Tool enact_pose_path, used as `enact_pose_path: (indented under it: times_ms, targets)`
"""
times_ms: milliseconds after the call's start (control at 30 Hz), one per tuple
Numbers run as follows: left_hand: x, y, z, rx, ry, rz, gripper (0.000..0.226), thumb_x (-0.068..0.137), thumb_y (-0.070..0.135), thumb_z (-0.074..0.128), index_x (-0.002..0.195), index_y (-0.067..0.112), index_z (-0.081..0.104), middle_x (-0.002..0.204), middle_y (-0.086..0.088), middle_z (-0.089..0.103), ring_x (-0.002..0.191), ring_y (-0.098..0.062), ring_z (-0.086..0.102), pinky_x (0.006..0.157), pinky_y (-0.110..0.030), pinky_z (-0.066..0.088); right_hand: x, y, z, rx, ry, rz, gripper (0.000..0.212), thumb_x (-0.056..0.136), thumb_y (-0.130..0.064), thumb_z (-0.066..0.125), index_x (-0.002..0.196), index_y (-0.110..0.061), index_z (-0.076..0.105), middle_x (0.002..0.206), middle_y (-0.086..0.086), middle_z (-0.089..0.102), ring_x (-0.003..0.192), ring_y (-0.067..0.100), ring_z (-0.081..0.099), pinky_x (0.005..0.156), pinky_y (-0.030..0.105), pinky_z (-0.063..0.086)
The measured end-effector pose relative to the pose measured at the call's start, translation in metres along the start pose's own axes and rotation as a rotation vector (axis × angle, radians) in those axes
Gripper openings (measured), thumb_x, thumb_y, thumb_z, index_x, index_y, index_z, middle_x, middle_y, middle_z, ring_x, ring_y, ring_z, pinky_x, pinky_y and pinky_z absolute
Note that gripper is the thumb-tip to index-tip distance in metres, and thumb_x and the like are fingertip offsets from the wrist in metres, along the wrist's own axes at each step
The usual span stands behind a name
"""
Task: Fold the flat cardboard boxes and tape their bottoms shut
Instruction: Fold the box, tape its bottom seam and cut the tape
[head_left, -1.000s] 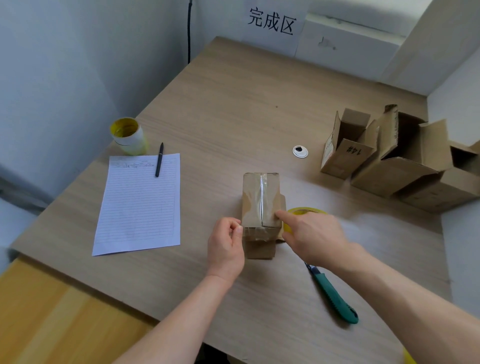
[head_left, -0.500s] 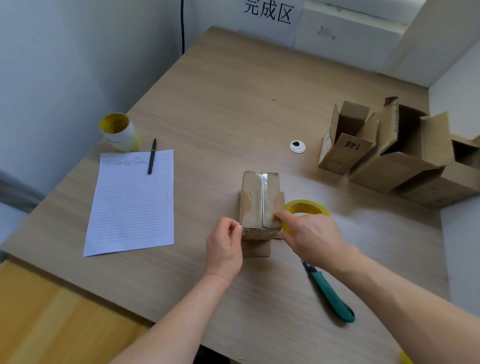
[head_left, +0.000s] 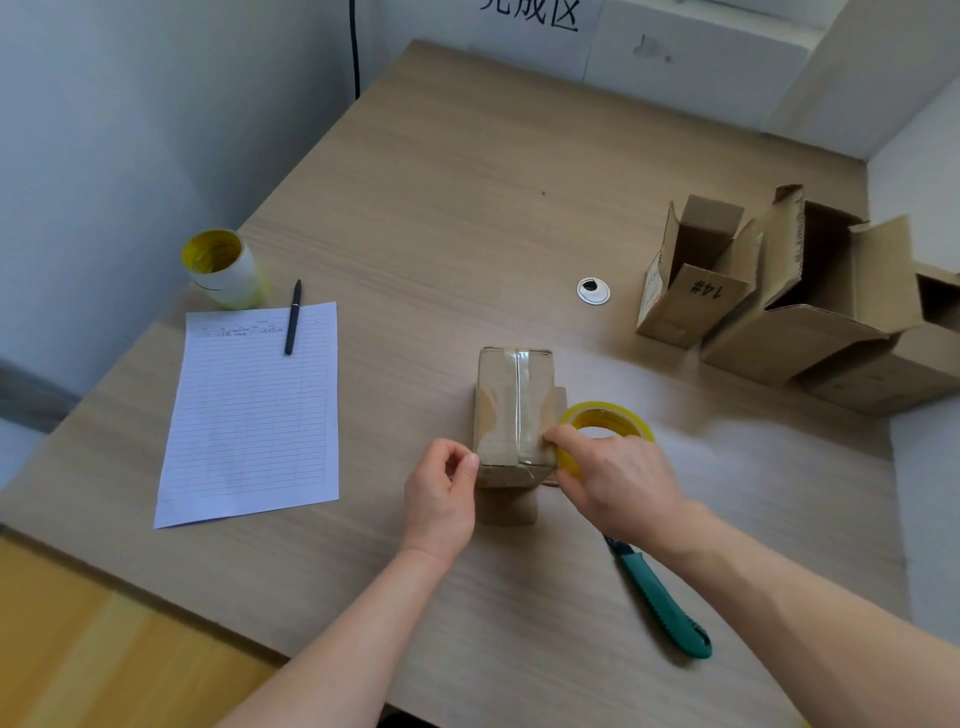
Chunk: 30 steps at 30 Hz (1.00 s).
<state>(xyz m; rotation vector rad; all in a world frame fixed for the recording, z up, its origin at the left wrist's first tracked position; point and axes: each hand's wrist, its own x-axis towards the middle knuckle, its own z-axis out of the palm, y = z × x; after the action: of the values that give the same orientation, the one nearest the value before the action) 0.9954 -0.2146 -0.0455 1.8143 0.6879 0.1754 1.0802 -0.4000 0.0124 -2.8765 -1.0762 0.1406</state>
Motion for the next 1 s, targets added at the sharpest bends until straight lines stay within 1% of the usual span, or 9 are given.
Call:
enact_pose_path:
  times_ms: [133,200,267,333,500,700,767,867,1000]
  targets:
    - [0.015,0.002,-0.005,-0.134,0.068,-0.257,0.02,0.09,0.025,0.065,0.104,0.016,0.054,0.099,-0.006,0.064,0.1,-0.027,0.065,0.086,-0.036,0.048,0.001,0.003,0.001,0.021,-0.024,-0.01,0.033,0.093,-0.04,0.051,0.126,-0.031,0.051,0.078,0.001,0.069,0.072,0.03,0.064,0.054,0.035,0.04]
    - [0.023,0.012,-0.01,0.112,0.15,0.044,0.037,0.092,0.033,0.06,0.123,0.014,0.055,0.121,-0.006,0.058,0.121,-0.027,0.054,0.099,-0.034,0.041,0.002,0.004,0.001,0.023,-0.027,-0.015,0.032,0.094,-0.041,0.049,0.125,-0.032,0.05,0.078,0.001,0.069,0.072,0.03,0.064,0.053,0.035,0.04]
    - [0.032,0.024,-0.008,0.455,-0.049,0.533,0.06,0.087,0.053,0.054,0.139,0.022,0.048,0.146,-0.007,0.045,0.139,-0.027,0.036,0.111,-0.039,0.029,0.003,0.005,0.002,0.027,-0.016,-0.022,0.03,0.093,-0.042,0.05,0.122,-0.033,0.049,0.079,0.002,0.07,0.072,0.031,0.065,0.053,0.036,0.041]
    - [0.043,0.029,0.002,0.738,-0.306,0.807,0.072,0.084,0.067,0.044,0.147,0.034,0.033,0.161,-0.004,0.026,0.149,-0.031,0.02,0.113,-0.052,0.024,0.003,0.007,0.003,0.027,-0.007,-0.041,0.033,0.092,-0.043,0.051,0.124,-0.032,0.047,0.082,0.003,0.071,0.073,0.032,0.066,0.053,0.036,0.043]
    - [0.058,0.029,0.015,1.09,-0.491,0.965,0.074,0.085,0.066,0.034,0.143,0.021,0.038,0.156,-0.005,0.039,0.143,-0.036,0.034,0.098,-0.066,0.041,0.008,0.012,0.004,0.073,-0.004,-0.071,0.046,0.093,-0.046,0.05,0.136,-0.032,0.041,0.095,0.005,0.072,0.083,0.035,0.066,0.061,0.039,0.045]
    - [0.055,0.043,0.013,1.126,-0.554,0.876,0.078,0.087,0.066,0.028,0.155,0.027,0.02,0.163,-0.003,0.021,0.15,-0.035,0.015,0.116,-0.062,0.02,0.006,0.027,-0.002,0.159,-0.067,-0.133,0.057,0.087,-0.064,0.035,0.135,-0.036,0.04,0.106,-0.001,0.072,0.094,0.026,0.065,0.083,0.037,0.044]
    - [0.057,0.056,0.014,1.107,-0.549,0.874,0.078,0.082,0.065,0.035,0.152,0.032,0.028,0.157,-0.007,0.033,0.144,-0.039,0.025,0.114,-0.059,0.024,0.007,0.029,-0.005,0.214,-0.116,-0.098,0.059,0.086,-0.057,0.042,0.139,-0.033,0.037,0.109,0.001,0.071,0.096,0.029,0.063,0.09,0.037,0.04]
    - [0.062,0.066,0.021,1.075,-0.528,0.987,0.068,0.07,0.06,0.05,0.132,0.031,0.053,0.133,-0.012,0.051,0.122,-0.041,0.043,0.104,-0.052,0.037,0.002,0.034,-0.01,0.363,-0.191,-0.005,0.057,0.081,-0.04,0.059,0.134,-0.03,0.041,0.11,0.003,0.069,0.101,0.031,0.061,0.086,0.033,0.04]
    - [0.063,0.065,0.025,1.117,-0.579,0.988,0.06,0.071,0.059,0.048,0.119,0.025,0.057,0.142,-0.01,0.044,0.142,-0.038,0.031,0.106,-0.057,0.028,-0.003,0.044,-0.013,0.524,-0.334,0.111,0.05,0.075,-0.034,0.066,0.122,-0.032,0.05,0.108,0.0,0.064,0.096,0.026,0.058,0.076,0.029,0.041]
